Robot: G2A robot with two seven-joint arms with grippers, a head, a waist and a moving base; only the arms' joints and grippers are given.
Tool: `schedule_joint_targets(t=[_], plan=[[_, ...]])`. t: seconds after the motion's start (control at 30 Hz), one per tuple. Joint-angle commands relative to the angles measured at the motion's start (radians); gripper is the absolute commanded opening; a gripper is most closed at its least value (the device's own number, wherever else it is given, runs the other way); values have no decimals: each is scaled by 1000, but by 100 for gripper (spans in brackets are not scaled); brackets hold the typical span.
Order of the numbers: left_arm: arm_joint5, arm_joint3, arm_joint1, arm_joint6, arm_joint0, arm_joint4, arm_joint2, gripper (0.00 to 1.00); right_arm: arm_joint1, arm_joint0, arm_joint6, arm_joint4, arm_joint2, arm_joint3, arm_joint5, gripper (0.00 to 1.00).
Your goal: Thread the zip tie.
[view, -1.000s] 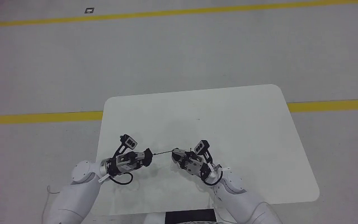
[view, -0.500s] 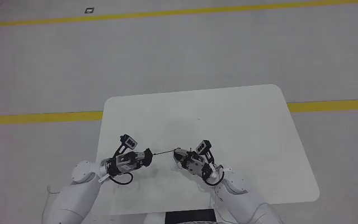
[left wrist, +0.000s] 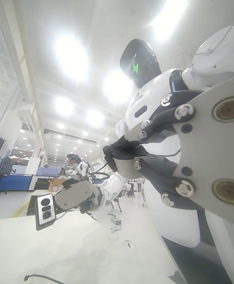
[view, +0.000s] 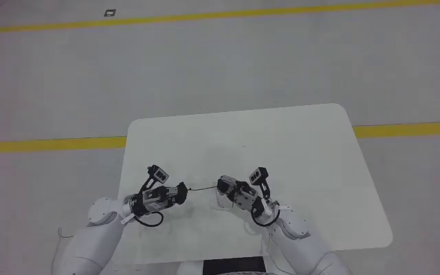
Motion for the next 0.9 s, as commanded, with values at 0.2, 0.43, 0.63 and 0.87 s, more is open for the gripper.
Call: schedule_joint_targets(t=[0.2, 0.43, 0.63, 0.87], plan=[[0, 0, 0, 0, 0, 0, 0, 0, 0, -2, 1, 0, 4, -5, 0, 100], [0, 0, 0, 0, 0, 0, 0, 0, 4, 8, -30, -79, 14, -20, 0, 100], [0, 0, 0, 0, 0, 0, 0, 0, 22, -34, -144, -498, 65, -173, 0, 100], [0, 0, 0, 0, 0, 0, 0, 0, 30, -59, -203, -731, 54, -254, 0, 100]])
